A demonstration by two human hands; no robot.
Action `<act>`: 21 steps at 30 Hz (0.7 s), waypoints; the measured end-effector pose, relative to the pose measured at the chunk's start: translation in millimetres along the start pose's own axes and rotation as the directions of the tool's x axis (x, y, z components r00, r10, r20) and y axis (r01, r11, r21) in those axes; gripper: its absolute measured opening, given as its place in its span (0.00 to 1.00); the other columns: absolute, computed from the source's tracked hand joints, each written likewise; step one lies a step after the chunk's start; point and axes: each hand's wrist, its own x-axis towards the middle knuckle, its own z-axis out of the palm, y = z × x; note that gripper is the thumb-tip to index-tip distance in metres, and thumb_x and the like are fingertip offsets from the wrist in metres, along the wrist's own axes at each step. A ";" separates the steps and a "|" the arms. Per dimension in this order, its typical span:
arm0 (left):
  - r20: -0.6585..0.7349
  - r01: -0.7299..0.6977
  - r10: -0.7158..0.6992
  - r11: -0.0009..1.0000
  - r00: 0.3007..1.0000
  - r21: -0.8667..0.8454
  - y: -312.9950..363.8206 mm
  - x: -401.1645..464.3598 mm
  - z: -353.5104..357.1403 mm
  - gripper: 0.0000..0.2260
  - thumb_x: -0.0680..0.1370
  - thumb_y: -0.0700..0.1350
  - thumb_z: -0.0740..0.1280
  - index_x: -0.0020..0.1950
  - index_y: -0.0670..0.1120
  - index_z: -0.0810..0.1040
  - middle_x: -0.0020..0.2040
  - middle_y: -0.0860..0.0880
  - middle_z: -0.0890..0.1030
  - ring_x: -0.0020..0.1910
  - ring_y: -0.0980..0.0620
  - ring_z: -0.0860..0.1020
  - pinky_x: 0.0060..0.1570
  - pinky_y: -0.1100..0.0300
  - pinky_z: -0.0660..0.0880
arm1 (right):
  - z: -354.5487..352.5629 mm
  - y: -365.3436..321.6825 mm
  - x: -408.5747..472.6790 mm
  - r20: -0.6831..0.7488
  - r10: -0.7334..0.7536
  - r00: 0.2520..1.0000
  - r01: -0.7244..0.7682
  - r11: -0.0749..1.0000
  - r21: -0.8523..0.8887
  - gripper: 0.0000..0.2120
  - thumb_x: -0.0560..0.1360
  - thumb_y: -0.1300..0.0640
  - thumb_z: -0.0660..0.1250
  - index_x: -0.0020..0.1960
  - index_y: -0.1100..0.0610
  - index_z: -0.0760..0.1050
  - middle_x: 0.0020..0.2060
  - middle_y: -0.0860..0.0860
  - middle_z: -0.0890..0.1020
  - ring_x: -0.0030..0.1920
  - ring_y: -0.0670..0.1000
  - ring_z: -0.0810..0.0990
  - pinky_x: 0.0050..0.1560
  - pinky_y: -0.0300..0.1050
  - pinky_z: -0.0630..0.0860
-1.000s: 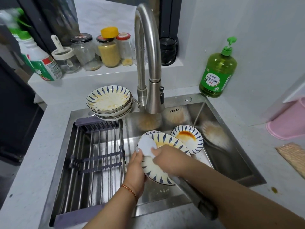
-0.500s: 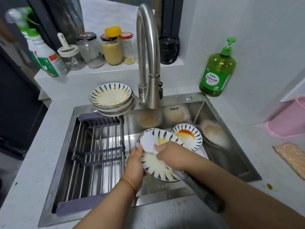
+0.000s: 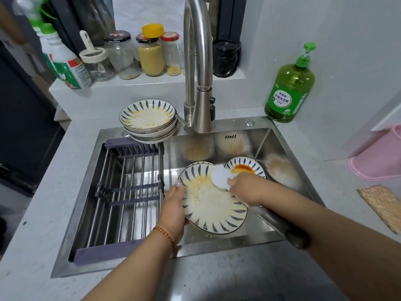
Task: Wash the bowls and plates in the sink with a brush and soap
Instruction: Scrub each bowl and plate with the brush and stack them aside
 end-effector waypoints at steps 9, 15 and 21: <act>-0.066 0.015 -0.019 0.998 0.998 -0.053 -1.2 5.2 0.4 0.22 0.80 0.61 0.57 0.60 0.45 0.77 0.53 0.41 0.83 0.50 0.40 0.81 0.45 0.49 0.78 | -1.5 -41.9 -33.3 0.022 -0.360 0.933 0.359 0.932 0.042 0.15 0.80 0.58 0.56 0.62 0.63 0.74 0.43 0.56 0.74 0.42 0.53 0.72 0.37 0.43 0.67; -0.058 -0.069 0.066 0.996 0.996 -0.060 8.2 5.4 -2.4 0.16 0.83 0.54 0.55 0.57 0.49 0.79 0.53 0.43 0.84 0.51 0.43 0.82 0.53 0.42 0.77 | -0.1 7.2 -38.7 0.237 -0.164 0.958 0.213 0.957 -0.197 0.14 0.78 0.66 0.58 0.61 0.65 0.74 0.60 0.59 0.76 0.57 0.59 0.76 0.50 0.47 0.69; 0.045 -0.024 0.025 1.000 0.999 -0.005 3.4 0.0 16.5 0.17 0.83 0.55 0.54 0.61 0.50 0.78 0.55 0.45 0.84 0.54 0.43 0.81 0.56 0.38 0.74 | -13.7 3.9 2.7 -0.074 0.087 0.993 -0.075 0.985 0.156 0.17 0.77 0.62 0.54 0.63 0.60 0.71 0.46 0.55 0.76 0.47 0.57 0.75 0.40 0.43 0.70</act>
